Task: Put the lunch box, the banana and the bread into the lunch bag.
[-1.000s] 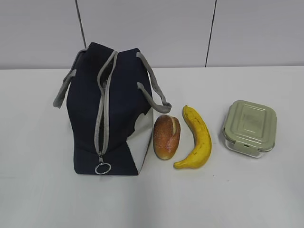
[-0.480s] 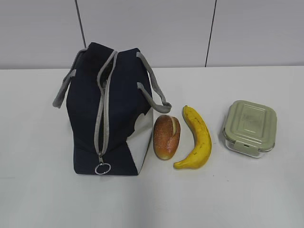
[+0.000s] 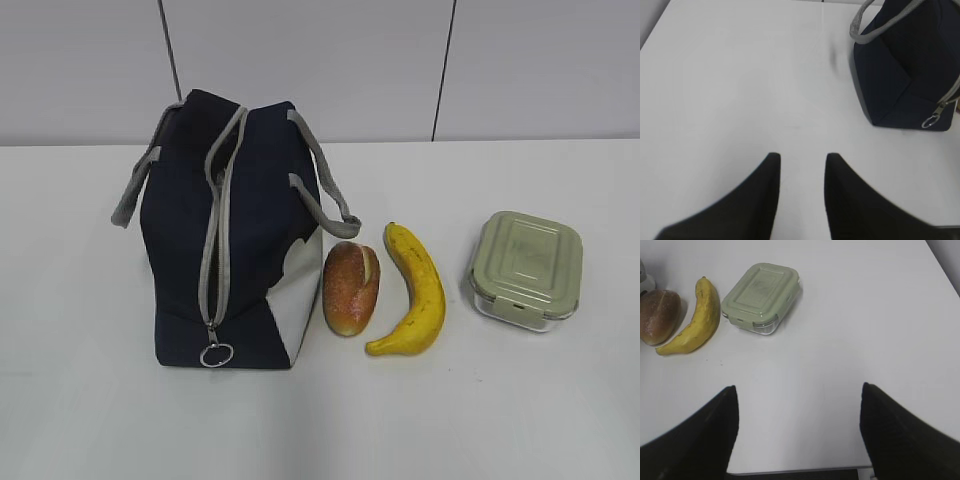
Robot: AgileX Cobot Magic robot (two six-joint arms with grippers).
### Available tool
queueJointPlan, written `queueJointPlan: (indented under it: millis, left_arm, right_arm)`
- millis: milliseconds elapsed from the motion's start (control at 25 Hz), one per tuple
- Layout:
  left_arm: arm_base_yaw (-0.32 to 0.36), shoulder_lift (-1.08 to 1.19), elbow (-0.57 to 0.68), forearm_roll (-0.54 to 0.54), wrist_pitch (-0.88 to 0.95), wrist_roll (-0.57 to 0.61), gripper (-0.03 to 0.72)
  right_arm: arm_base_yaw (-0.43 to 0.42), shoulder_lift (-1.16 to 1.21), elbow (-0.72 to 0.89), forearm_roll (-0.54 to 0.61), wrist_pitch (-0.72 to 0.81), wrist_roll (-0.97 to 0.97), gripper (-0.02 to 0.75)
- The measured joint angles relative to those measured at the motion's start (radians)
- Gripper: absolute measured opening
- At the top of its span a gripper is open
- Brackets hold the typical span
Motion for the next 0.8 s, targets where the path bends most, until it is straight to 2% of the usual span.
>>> queueJointPlan:
  millis: [160,440,600,800]
  left_arm:
    - [0.0,0.107,-0.042,-0.032,-0.048,0.0,0.235]
    - [0.0,0.424,-0.161,-0.075,-0.163,0.034,0.235]
    - [0.0,0.585,-0.255,-0.154,-0.23,0.091,0.238]
    - [-0.009,0.81,-0.385,-0.234,-0.231,0.098,0.248]
  right_arm:
    - [0.0,0.0,0.0,0.0,0.0,0.0,0.56]
    - [0.0,0.0,0.0,0.0,0.0,0.0,0.56]
    - [0.0,0.0,0.0,0.0,0.0,0.0,0.56]
    - [0.0,0.0,0.0,0.0,0.0,0.0,0.56]
